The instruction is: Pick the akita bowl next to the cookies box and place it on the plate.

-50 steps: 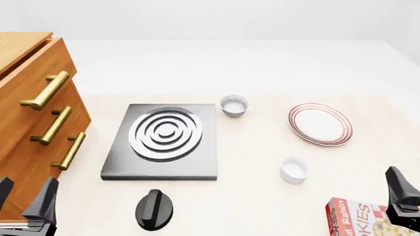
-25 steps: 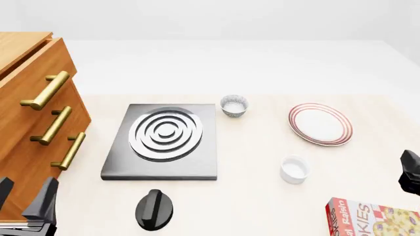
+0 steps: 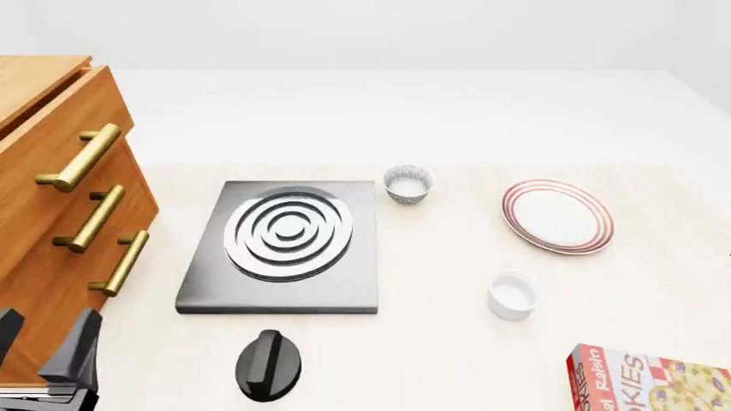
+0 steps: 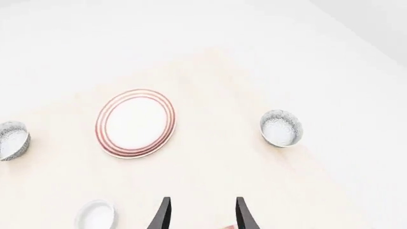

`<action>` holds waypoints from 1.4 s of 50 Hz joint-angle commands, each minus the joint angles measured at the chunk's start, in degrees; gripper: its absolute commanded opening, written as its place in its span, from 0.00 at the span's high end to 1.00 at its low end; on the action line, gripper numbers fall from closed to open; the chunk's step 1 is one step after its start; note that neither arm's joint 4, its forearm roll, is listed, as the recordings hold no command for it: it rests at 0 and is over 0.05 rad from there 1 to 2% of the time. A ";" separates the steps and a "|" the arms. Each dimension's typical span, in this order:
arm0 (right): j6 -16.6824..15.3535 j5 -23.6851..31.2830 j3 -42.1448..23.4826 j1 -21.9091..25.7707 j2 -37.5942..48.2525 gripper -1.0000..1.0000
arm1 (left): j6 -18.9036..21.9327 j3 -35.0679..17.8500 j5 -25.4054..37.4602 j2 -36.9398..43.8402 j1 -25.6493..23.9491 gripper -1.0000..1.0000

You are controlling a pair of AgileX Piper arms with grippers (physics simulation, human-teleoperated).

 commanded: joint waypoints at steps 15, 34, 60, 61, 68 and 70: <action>0.46 3.37 -17.79 -9.09 26.84 0.00 | 0.01 0.00 0.00 0.00 0.00 0.00; 0.93 8.25 -28.34 -13.81 37.10 0.00 | 0.00 0.00 0.00 0.01 0.00 0.00; 2.42 19.99 -51.50 -21.84 52.97 0.00 | -0.01 0.00 0.00 0.00 0.01 0.00; 2.42 20.01 -51.54 -21.84 52.99 0.00 | -0.01 0.00 0.00 0.00 0.01 0.00; 1.70 21.06 -55.83 -23.55 56.41 0.00 | 0.00 0.00 0.00 0.00 0.00 0.00; 1.66 21.24 -56.93 -23.63 57.21 0.00 | 0.01 0.00 0.00 0.00 -0.01 0.00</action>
